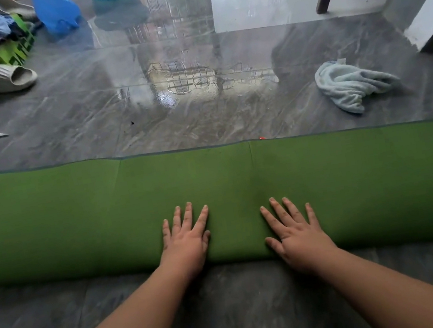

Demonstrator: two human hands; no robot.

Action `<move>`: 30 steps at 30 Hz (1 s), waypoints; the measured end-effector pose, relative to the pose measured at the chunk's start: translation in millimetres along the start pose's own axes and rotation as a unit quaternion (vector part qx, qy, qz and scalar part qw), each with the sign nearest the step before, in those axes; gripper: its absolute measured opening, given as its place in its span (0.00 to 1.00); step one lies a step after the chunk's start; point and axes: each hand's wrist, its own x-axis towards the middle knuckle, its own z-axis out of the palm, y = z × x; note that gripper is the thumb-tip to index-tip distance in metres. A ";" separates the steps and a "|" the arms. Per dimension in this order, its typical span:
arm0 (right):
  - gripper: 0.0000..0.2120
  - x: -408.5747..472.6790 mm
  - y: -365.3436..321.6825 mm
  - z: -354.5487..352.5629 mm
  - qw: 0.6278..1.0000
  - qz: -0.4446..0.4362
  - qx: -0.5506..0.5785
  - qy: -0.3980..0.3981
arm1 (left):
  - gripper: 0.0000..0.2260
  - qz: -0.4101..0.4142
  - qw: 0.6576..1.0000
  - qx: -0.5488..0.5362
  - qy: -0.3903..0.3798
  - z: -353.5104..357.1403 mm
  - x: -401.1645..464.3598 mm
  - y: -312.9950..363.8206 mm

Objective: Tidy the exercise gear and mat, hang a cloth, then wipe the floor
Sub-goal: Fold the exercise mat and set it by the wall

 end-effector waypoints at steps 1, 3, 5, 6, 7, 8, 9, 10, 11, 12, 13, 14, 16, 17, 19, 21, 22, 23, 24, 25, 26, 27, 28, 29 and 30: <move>0.38 -2.5 0.4 -2.3 1.000 -0.001 0.004 0.006 | 0.27 0.007 1.000 0.001 0.007 -2.5 -2.1 1.1; 0.38 -11.6 0.9 -2.2 1.000 -0.014 -0.003 0.023 | 0.27 0.042 0.999 -0.004 0.029 -6.0 -8.6 3.8; 0.40 -24.8 0.2 2.0 0.997 -0.047 -0.026 0.056 | 0.28 0.095 0.994 -0.007 0.044 -6.7 -17.9 8.5; 0.43 -29.6 0.6 3.8 0.996 -0.060 -0.042 0.047 | 0.29 0.121 0.992 0.000 0.039 -5.5 -23.4 11.5; 0.46 -33.0 3.1 4.9 0.995 -0.062 -0.068 0.040 | 0.31 0.143 0.989 0.017 0.028 -3.8 -29.0 14.8; 0.50 -33.9 6.1 5.7 0.993 -0.055 -0.090 0.047 | 0.32 0.159 0.986 0.042 0.016 0.3 -33.3 16.5; 0.52 -34.2 8.4 5.7 0.993 -0.052 -0.098 0.047 | 0.32 0.168 0.984 0.065 0.008 4.2 -36.4 17.4; 0.52 -33.6 10.5 4.4 0.993 -0.052 -0.098 0.045 | 0.34 0.169 0.982 0.079 0.007 7.2 -37.9 18.0; 0.51 -31.5 11.6 3.6 0.992 -0.056 -0.095 0.053 | 0.35 0.166 0.983 0.084 0.011 7.5 -38.3 18.8; 0.48 -28.9 10.9 3.3 0.991 -0.061 -0.091 0.071 | 0.35 0.161 0.983 0.085 0.012 6.4 -37.6 19.6; 0.46 -27.3 8.1 0.8 0.993 -0.054 -0.087 0.050 | 0.35 0.156 0.984 0.087 0.010 3.1 -36.7 20.9; 0.45 -26.0 4.1 -2.4 0.996 -0.043 -0.080 0.026 | 0.37 0.150 0.985 0.090 0.006 0.1 -35.9 21.7; 0.44 -25.1 -2.9 -9.3 0.998 -0.027 -0.062 0.007 | 0.41 0.149 0.984 0.100 0.005 -6.1 -36.9 22.4; 0.44 -26.5 -4.7 -12.7 0.998 -0.025 -0.058 0.004 | 0.42 0.151 0.983 0.107 0.006 -9.2 -39.1 23.2; 0.45 -31.6 -3.6 -17.8 0.998 -0.031 -0.061 0.001 | 0.41 0.153 0.982 0.115 0.000 -13.6 -45.1 25.4; 0.46 -41.9 -2.2 -20.3 0.997 -0.037 -0.067 -0.002 | 0.39 0.152 0.981 0.118 -0.013 -16.0 -53.5 29.5; 0.46 -48.7 -2.4 -20.6 0.997 -0.042 -0.067 -0.008 | 0.39 0.153 0.981 0.121 -0.024 -16.7 -59.4 31.6; 0.47 -57.1 -2.8 -19.6 0.997 -0.046 -0.066 -0.020 | 0.39 0.153 0.980 0.123 -0.037 -16.7 -67.3 33.7; 0.47 -66.1 -3.7 -17.2 0.996 -0.050 -0.064 -0.033 | 0.39 0.154 0.979 0.125 -0.050 -15.7 -76.0 35.2; 0.48 -76.4 -5.4 -14.3 0.996 -0.054 -0.061 -0.044 | 0.39 0.154 0.978 0.127 -0.060 -14.6 -85.7 36.5; 0.48 -87.3 -6.8 -10.7 0.995 -0.057 -0.059 -0.048 | 0.40 0.153 0.977 0.130 -0.068 -13.5 -96.0 37.9; 0.48 -98.6 -8.3 -7.1 0.995 -0.059 -0.060 -0.047 | 0.40 0.152 0.977 0.133 -0.075 -13.0 -106.3 39.8; 0.48 -109.7 -9.9 -2.9 0.995 -0.061 -0.062 -0.045 | 0.40 0.152 0.976 0.135 -0.084 -12.8 -116.6 42.0; 0.47 -120.4 -12.0 1.6 0.995 -0.061 -0.062 -0.045 | 0.40 0.151 0.975 0.136 -0.094 -12.8 -126.4 44.7; 0.46 -130.9 -14.4 6.8 0.995 -0.060 -0.060 -0.047 | 0.40 0.150 0.973 0.138 -0.104 -12.1 -135.6 47.2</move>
